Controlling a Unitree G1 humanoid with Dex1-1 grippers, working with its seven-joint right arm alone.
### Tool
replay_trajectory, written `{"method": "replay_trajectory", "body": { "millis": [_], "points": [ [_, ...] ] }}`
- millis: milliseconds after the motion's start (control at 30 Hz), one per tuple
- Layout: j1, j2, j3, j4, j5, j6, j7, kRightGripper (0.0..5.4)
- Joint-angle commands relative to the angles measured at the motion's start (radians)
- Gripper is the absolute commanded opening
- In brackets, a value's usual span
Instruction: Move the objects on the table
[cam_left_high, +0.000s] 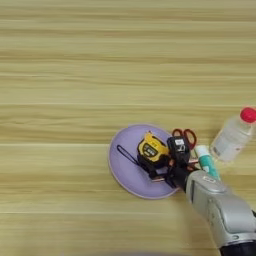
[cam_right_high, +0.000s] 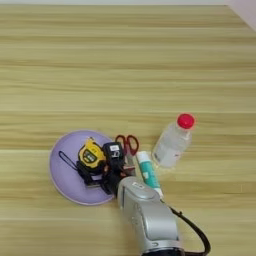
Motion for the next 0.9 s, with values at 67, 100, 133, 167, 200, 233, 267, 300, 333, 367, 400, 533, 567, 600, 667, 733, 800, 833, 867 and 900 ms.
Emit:
{"method": "replay_trajectory", "body": {
  "millis": [67,100,133,167,200,233,267,300,333,367,400,533,567,600,667,733,800,833,867,900],
  "points": [
    [-0.036,-0.005,-0.005,-0.033,0.0,-0.046,-0.005,5.37],
    [-0.036,-0.005,-0.005,-0.033,-0.001,-0.047,-0.006,5.37],
    [-0.036,-0.007,-0.006,-0.033,-0.002,-0.048,-0.006,5.37],
    [-0.037,-0.02,0.005,-0.037,-0.033,-0.078,-0.019,5.37],
    [-0.037,-0.031,0.013,-0.039,-0.057,-0.103,-0.03,5.37],
    [-0.039,-0.033,0.013,-0.039,-0.062,-0.111,-0.03,5.37],
    [-0.04,-0.033,0.013,-0.038,-0.063,-0.115,-0.029,5.37],
    [-0.04,-0.031,0.012,-0.036,-0.06,-0.115,-0.026,5.37],
    [-0.04,-0.03,0.012,-0.034,-0.059,-0.116,-0.024,5.37],
    [-0.039,-0.03,0.012,-0.034,-0.06,-0.118,-0.024,5.37],
    [-0.039,-0.029,0.012,-0.038,-0.059,-0.118,-0.024,5.37],
    [-0.041,-0.032,0.011,-0.05,-0.062,-0.131,-0.026,5.37],
    [-0.041,-0.033,0.012,-0.054,-0.066,-0.14,-0.028,5.37],
    [-0.041,-0.035,0.016,-0.061,-0.075,-0.156,-0.031,5.37],
    [-0.04,-0.039,0.023,-0.071,-0.09,-0.182,-0.036,5.37],
    [-0.04,-0.039,0.03,-0.081,-0.108,-0.219,-0.041,5.37],
    [-0.039,-0.038,0.032,-0.091,-0.123,-0.254,-0.045,5.37],
    [-0.039,-0.039,0.032,-0.1,-0.129,-0.276,-0.049,5.37],
    [-0.039,-0.041,0.031,-0.108,-0.137,-0.298,-0.054,5.37],
    [-0.04,-0.042,0.03,-0.114,-0.142,-0.318,-0.058,5.37]
  ]
}}
